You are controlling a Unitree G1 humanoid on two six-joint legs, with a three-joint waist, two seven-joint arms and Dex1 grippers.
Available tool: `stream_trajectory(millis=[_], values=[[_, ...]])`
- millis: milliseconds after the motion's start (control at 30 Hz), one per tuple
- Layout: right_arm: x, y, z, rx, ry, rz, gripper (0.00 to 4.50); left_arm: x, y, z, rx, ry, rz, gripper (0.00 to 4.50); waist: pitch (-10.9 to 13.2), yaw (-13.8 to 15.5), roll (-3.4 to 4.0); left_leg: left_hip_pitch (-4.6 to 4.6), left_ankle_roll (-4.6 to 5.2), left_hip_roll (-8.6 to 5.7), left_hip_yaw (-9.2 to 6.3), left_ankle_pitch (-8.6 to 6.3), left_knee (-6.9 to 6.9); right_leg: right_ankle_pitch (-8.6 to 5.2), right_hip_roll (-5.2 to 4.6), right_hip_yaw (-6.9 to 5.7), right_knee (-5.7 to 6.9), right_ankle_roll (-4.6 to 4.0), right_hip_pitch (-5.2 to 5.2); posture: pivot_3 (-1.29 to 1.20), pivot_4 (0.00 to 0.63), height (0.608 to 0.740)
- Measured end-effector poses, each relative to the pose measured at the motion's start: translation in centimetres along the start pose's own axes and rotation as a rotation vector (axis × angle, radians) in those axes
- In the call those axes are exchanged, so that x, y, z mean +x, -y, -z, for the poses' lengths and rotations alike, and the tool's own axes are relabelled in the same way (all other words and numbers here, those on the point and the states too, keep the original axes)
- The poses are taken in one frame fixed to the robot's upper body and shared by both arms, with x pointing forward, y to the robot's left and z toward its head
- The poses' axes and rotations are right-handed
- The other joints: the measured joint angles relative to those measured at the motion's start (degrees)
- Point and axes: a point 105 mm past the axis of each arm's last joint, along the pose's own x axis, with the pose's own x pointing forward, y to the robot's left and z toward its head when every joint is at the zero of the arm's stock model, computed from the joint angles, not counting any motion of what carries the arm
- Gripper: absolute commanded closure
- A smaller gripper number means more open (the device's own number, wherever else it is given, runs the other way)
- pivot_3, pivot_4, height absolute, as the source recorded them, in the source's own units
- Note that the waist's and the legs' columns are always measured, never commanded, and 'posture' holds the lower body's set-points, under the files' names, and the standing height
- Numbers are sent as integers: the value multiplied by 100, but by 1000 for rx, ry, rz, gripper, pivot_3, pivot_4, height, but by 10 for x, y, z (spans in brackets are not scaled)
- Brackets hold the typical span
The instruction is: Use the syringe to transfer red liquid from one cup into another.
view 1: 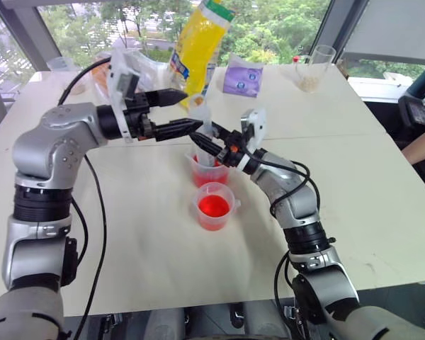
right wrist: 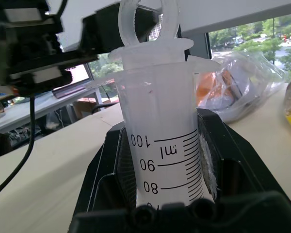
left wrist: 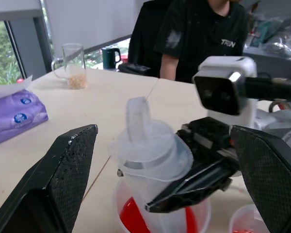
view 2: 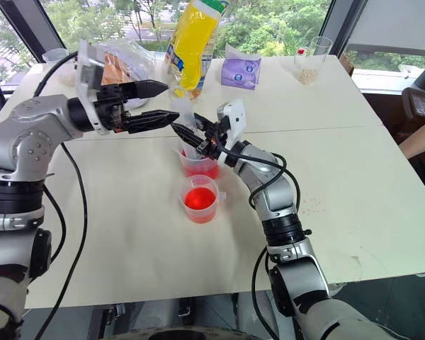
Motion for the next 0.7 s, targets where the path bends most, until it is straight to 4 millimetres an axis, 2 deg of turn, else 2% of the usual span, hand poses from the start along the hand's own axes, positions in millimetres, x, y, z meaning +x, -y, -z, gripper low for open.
stream_trajectory(millis=[300,400,633,700], values=[[-1,-2,5,-25,-27,-13,3142,8,-8,1,-14,10,-17,0,0,-5,0,2,0,1,-1,0,1,0,0,0,1,0,1,0,150,740],[-1,-2,5,-28,-29,-13,3142,9,-7,2,-23,9,-8,844,0,-8,0,2,0,1,-1,0,1,0,0,0,2,0,1,0,150,740],[-1,-3,5,-31,-32,-23,3142,6,-2,5,-48,-15,30,4479,0,-13,0,3,0,2,-1,0,1,0,0,0,3,0,1,0,150,740],[-1,-4,6,-34,-34,-26,3142,6,-1,5,-49,-15,34,4479,0,-9,0,3,0,2,-2,0,1,0,0,0,3,0,2,0,150,740]])
